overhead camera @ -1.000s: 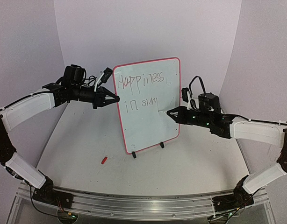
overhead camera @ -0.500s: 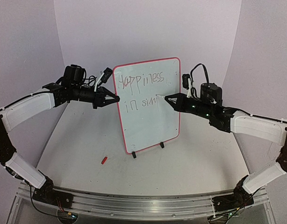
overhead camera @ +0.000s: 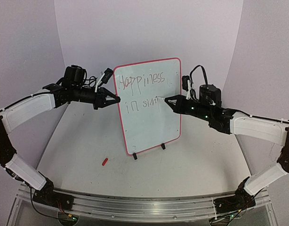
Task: Write a sentence on the whiteboard
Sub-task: Write on the whiteboard with the whiteboard.
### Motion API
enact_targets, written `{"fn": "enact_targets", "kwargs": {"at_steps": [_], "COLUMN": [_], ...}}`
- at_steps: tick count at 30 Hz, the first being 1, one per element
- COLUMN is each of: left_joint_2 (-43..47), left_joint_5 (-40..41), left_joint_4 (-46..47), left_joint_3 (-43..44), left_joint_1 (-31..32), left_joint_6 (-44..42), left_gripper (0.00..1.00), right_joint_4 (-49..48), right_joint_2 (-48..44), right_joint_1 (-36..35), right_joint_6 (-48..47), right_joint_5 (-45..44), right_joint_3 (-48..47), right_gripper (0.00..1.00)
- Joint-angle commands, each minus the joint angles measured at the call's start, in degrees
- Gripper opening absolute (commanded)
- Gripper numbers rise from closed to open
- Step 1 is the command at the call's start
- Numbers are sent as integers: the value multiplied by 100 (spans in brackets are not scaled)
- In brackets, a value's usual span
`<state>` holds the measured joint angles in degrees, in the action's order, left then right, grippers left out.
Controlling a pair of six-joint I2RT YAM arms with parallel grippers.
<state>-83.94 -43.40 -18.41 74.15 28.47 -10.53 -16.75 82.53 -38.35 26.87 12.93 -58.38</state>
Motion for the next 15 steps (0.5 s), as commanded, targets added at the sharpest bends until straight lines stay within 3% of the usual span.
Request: {"fn": "enact_targets", "kwargs": {"at_steps": [1, 15], "left_joint_2": [-205, -229], "left_joint_5": [130, 113], "left_joint_4": [-1125, -1123], "left_joint_3": [-129, -126], "left_joint_1": [143, 144], "left_joint_6": [-417, -419], "left_gripper": [0, 0], "right_joint_4": [-206, 91], "right_joint_2": [-288, -173], "right_joint_1": [33, 28], "right_joint_6": [13, 90], "right_joint_5": [-737, -405], "right_joint_3": [108, 193], "right_gripper": [0, 0]}}
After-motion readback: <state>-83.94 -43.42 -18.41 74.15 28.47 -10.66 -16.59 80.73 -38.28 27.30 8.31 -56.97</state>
